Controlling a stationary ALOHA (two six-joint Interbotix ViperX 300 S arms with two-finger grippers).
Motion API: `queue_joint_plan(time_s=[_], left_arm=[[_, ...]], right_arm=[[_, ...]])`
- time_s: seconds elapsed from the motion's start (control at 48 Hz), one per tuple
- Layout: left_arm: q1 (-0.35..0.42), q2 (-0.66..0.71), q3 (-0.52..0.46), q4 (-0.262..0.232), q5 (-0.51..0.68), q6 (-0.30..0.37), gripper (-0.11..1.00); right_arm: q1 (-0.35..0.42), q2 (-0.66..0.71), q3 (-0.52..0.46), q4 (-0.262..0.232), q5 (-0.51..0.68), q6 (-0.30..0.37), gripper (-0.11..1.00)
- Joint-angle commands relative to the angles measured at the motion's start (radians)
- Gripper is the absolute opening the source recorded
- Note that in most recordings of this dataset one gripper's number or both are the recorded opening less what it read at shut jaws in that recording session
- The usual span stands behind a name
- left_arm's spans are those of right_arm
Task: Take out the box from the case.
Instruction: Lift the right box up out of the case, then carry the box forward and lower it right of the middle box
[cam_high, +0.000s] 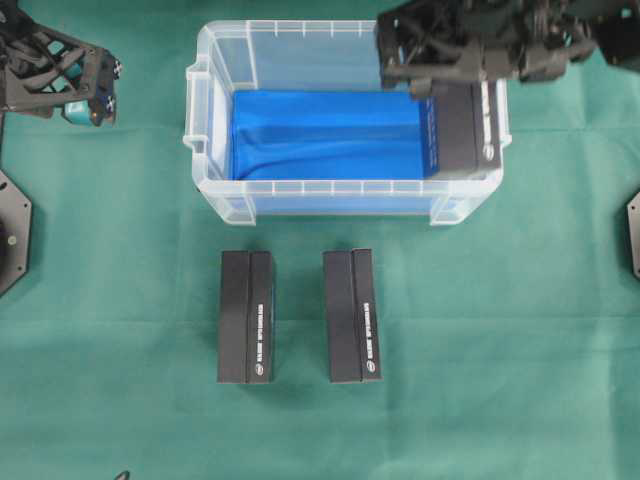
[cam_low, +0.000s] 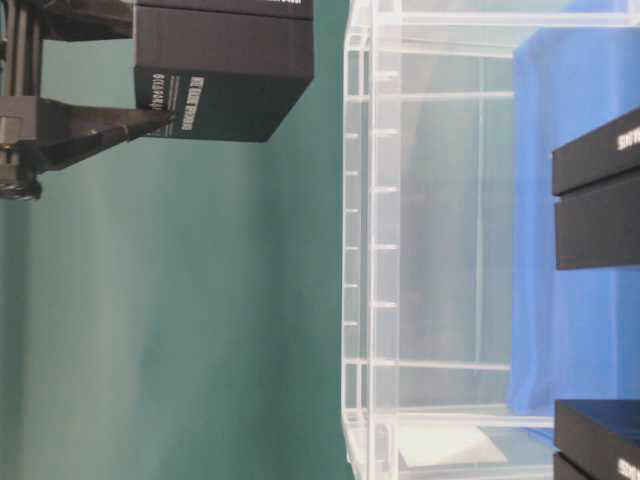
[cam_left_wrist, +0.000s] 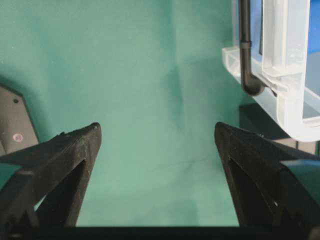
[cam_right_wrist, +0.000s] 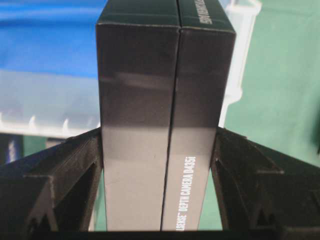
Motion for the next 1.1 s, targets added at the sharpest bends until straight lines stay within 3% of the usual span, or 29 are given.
queue_joint_plan(time_s=[0.0,0.667,1.083], left_arm=[[-0.003,-0.011,-0.015,-0.002,0.002,0.000,0.90],[-0.008,-0.011,-0.015,-0.002,0.005,0.002,0.90],[-0.008,-0.011,-0.015,-0.002,0.006,0.000,0.90]], right_arm=[[0.041,-0.038,-0.021,-0.012,0.000,0.020,0.65],[0.407,-0.017,-0.025,-0.018,0.057,0.354,0.65],[0.446,0.000,-0.021,-0.018,0.058,0.390,0.65]])
